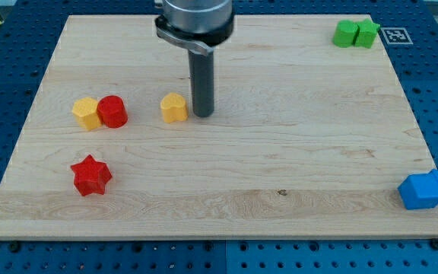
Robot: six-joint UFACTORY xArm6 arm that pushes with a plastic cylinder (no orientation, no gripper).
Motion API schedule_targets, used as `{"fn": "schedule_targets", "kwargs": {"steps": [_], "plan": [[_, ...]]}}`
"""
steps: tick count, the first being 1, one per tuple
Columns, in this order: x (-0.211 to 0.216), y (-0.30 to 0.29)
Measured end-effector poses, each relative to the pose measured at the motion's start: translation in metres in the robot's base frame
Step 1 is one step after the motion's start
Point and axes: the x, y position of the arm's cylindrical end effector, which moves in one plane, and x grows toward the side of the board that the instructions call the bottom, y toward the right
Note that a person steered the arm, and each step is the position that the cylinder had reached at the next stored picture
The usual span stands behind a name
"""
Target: Slide yellow heart left a bit
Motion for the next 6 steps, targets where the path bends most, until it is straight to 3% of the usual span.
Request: {"fn": "schedule_targets", "kwargs": {"steps": [2,4,6], "plan": [[-0.008,-0.036],[-0.001,0.005],[0.017,-0.008]]}}
